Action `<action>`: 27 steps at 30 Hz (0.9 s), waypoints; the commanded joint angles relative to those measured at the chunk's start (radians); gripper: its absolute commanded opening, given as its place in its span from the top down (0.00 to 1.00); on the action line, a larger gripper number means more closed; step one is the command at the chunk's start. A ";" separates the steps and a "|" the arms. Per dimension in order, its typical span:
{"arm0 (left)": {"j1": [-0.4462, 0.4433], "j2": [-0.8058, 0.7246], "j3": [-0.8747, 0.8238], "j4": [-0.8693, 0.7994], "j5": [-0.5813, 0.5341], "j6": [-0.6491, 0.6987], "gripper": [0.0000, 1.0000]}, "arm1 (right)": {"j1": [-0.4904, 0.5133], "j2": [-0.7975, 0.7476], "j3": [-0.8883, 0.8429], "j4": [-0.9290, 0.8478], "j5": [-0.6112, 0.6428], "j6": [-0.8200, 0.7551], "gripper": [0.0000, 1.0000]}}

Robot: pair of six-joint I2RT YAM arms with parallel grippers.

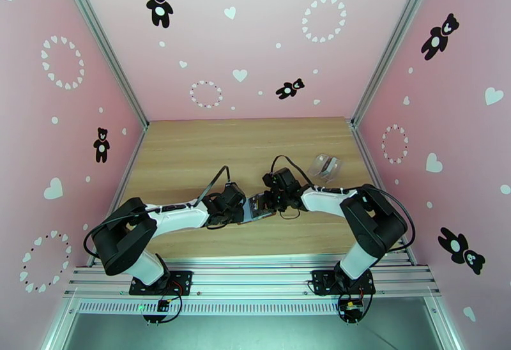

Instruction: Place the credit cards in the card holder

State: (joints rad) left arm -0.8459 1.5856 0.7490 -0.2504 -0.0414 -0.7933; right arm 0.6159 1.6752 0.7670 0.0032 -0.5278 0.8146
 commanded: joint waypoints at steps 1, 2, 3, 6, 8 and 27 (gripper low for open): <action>0.006 -0.002 -0.007 -0.068 -0.044 0.011 0.86 | 0.006 0.040 0.009 -0.101 0.008 -0.023 1.00; 0.005 -0.001 -0.006 -0.068 -0.045 0.012 0.86 | 0.007 0.046 0.013 -0.103 0.003 -0.024 1.00; 0.006 0.001 -0.005 -0.070 -0.046 0.013 0.86 | 0.007 0.052 0.018 -0.106 -0.001 -0.025 1.00; 0.007 0.006 -0.002 -0.072 -0.046 0.014 0.86 | 0.007 0.065 0.025 -0.104 -0.005 -0.023 1.00; 0.007 0.007 -0.002 -0.072 -0.046 0.015 0.86 | 0.007 0.068 0.028 -0.106 -0.005 -0.023 1.00; 0.007 0.008 -0.005 -0.061 -0.039 0.013 0.86 | 0.010 0.034 0.137 -0.292 0.116 -0.100 0.67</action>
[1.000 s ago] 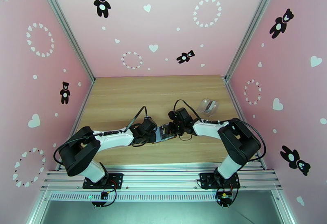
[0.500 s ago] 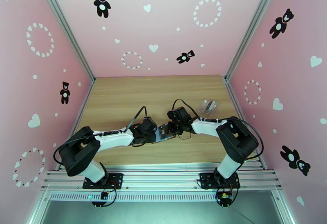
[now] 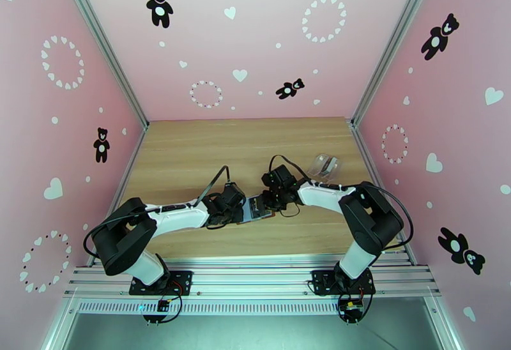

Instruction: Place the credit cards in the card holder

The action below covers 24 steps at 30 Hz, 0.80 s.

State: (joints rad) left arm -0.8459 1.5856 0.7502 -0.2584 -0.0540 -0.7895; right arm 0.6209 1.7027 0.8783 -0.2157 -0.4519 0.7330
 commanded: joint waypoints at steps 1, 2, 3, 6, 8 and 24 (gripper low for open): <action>0.007 0.009 -0.006 -0.054 -0.026 0.010 0.86 | 0.007 0.004 0.032 -0.079 0.046 -0.020 0.67; 0.007 0.008 -0.006 -0.054 -0.027 0.009 0.86 | 0.008 0.005 0.038 -0.086 0.052 -0.020 0.66; 0.007 0.009 -0.006 -0.054 -0.027 0.010 0.86 | 0.010 0.009 0.045 -0.095 0.063 -0.024 0.66; 0.007 0.009 -0.007 -0.053 -0.027 0.009 0.86 | 0.011 0.033 0.066 -0.110 0.073 -0.026 0.66; 0.007 0.008 -0.008 -0.051 -0.027 0.010 0.86 | 0.016 0.051 0.072 -0.102 0.065 -0.022 0.66; 0.007 0.001 -0.011 -0.050 -0.028 0.007 0.86 | 0.093 0.093 0.137 -0.137 0.101 -0.023 0.65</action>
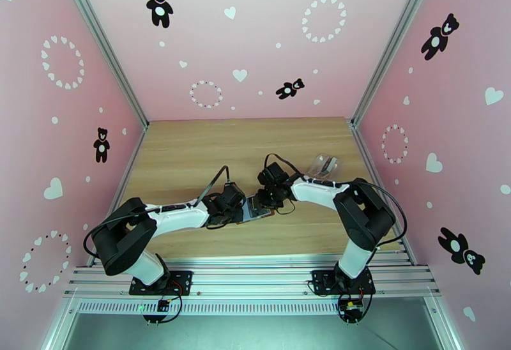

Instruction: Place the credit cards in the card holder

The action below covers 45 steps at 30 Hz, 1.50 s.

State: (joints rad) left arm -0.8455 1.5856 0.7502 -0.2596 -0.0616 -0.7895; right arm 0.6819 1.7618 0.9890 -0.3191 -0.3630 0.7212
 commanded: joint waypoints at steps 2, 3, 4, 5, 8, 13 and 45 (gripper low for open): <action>0.006 -0.001 -0.010 -0.048 -0.020 0.008 0.86 | 0.045 0.037 0.037 -0.042 0.022 -0.012 0.65; 0.007 -0.003 -0.011 -0.049 -0.020 0.007 0.86 | 0.052 0.039 0.044 -0.047 0.025 -0.012 0.65; 0.006 -0.005 -0.012 -0.050 -0.020 0.007 0.86 | 0.056 0.043 0.050 -0.050 0.028 -0.014 0.65; 0.007 -0.009 -0.012 -0.049 -0.019 0.009 0.86 | 0.062 0.049 0.058 -0.053 0.030 -0.018 0.65; 0.006 -0.020 -0.014 -0.050 -0.021 0.007 0.86 | 0.077 0.072 0.090 -0.080 0.043 -0.032 0.66; 0.006 -0.053 -0.023 -0.062 -0.030 0.006 0.79 | 0.083 0.060 0.101 -0.096 0.073 -0.041 0.66; 0.043 -0.051 -0.065 -0.039 -0.034 -0.004 0.89 | 0.082 0.166 0.251 -0.178 0.155 -0.052 0.66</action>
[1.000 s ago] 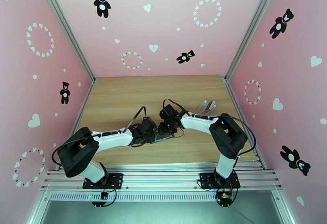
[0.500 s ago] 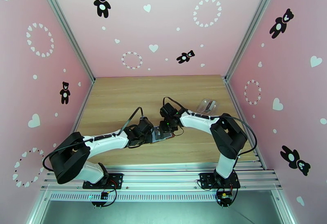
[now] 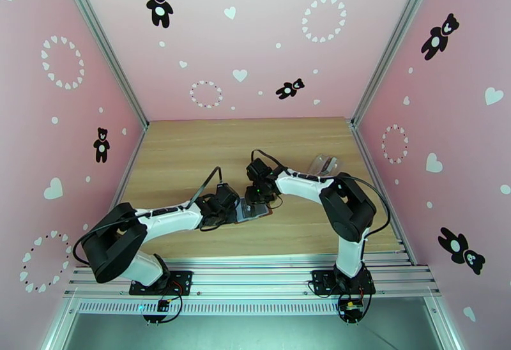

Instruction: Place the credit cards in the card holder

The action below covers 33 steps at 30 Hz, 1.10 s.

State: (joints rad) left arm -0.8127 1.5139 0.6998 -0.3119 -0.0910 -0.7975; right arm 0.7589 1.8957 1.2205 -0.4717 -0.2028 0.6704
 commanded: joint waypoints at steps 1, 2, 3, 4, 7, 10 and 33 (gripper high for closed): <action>0.010 0.022 -0.014 0.016 -0.005 0.005 0.89 | 0.005 0.035 0.018 -0.022 -0.011 0.000 0.66; 0.013 0.026 -0.014 0.017 -0.003 0.005 0.89 | 0.005 0.038 0.018 -0.017 -0.018 0.002 0.66; 0.012 0.030 -0.014 0.020 -0.001 0.004 0.89 | 0.005 0.039 0.014 -0.012 -0.026 0.004 0.66; 0.013 0.033 -0.014 0.022 0.000 0.005 0.89 | 0.005 0.040 0.012 -0.007 -0.031 0.007 0.66; 0.016 0.044 -0.015 0.027 0.002 0.006 0.89 | 0.007 0.038 0.010 -0.005 -0.038 0.011 0.66; 0.019 0.052 -0.018 0.037 0.008 0.006 0.90 | 0.008 0.036 0.005 0.003 -0.054 0.015 0.66; 0.027 0.071 -0.024 0.054 0.020 0.007 0.91 | 0.041 0.050 -0.020 0.102 -0.191 0.083 0.66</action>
State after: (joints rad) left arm -0.8001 1.5383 0.6964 -0.2852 -0.0830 -0.7971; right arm 0.7776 1.9160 1.2160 -0.4065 -0.3225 0.7269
